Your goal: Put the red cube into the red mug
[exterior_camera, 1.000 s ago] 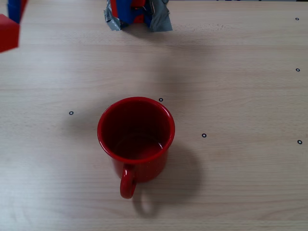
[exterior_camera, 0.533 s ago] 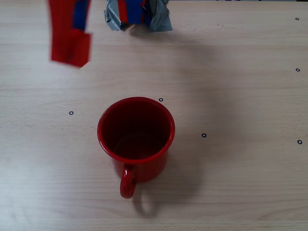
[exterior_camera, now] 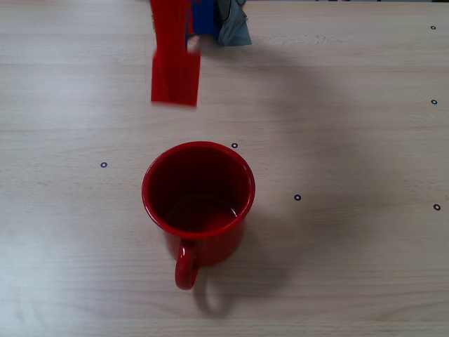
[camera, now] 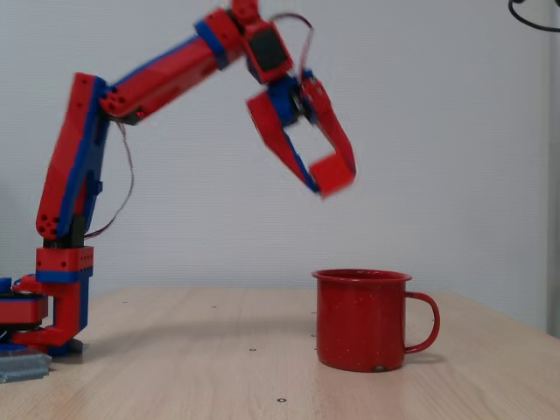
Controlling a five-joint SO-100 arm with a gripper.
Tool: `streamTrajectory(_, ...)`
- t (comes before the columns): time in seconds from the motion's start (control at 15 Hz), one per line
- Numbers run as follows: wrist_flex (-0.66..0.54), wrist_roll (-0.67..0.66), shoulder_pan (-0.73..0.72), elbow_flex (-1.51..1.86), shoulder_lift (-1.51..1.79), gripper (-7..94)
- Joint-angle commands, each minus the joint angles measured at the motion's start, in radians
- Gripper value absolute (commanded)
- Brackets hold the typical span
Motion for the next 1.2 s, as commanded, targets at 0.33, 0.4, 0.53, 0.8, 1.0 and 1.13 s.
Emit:
streamTrajectory(0.33,-0.012,-0.003,-0.044,-0.486,-0.39,0)
streamTrajectory(0.4,-0.012,-0.012,-0.054,-0.494,-0.414,0)
streamTrajectory(0.53,-0.023,-0.014,-0.06,-0.446,-0.414,0)
streamTrajectory(0.8,-0.011,-0.043,-0.058,-0.31,-0.354,0)
streamTrajectory(1.0,0.011,-0.087,-0.063,-0.241,-0.305,24)
streamTrajectory(1.13,0.012,-0.094,-0.061,-0.218,-0.287,38)
